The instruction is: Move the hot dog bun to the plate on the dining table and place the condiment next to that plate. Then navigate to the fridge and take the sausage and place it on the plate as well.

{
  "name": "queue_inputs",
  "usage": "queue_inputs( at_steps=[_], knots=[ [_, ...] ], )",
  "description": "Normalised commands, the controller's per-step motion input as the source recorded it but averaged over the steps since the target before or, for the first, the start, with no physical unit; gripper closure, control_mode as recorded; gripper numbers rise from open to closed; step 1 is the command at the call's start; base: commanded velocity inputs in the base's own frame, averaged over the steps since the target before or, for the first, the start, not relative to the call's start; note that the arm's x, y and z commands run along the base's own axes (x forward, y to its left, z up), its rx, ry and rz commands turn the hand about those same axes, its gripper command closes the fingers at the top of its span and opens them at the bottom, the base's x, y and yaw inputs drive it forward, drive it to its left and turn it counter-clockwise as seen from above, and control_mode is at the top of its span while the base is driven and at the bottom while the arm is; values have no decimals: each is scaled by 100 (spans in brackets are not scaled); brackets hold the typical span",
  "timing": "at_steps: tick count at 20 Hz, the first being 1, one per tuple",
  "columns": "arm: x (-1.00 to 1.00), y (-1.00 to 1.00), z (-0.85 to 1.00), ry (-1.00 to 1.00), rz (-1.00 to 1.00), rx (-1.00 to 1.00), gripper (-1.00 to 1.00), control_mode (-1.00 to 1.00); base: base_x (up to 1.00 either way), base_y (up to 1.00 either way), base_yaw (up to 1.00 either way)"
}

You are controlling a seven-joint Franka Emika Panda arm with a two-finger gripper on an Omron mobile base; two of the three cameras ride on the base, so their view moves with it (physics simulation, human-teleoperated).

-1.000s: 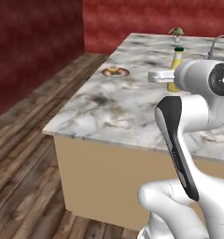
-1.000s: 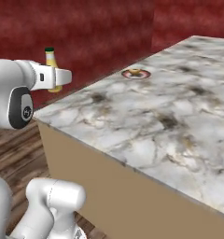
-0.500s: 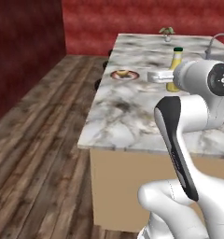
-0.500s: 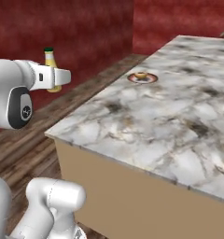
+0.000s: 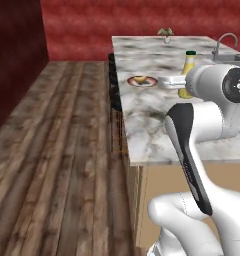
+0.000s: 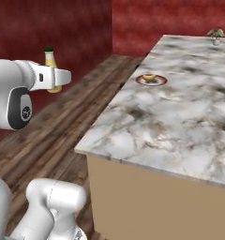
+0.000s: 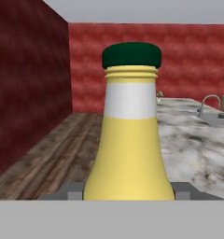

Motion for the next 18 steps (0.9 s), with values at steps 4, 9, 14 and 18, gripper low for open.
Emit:
queue_inputs(
  at_steps=[4, 9, 14, 18],
  knots=[
    [0, 0, 0, 0, 0, 0, 100, 100, 25, 100, -34],
    [0, 0, 0, 0, 0, 0, 100, 100, 25, 100, -42],
    [0, 0, 0, 0, 0, 0, 100, 100, 25, 94, -53],
    [0, 0, 0, 0, 0, 0, 100, 100, 28, 89, -57]
  ],
)
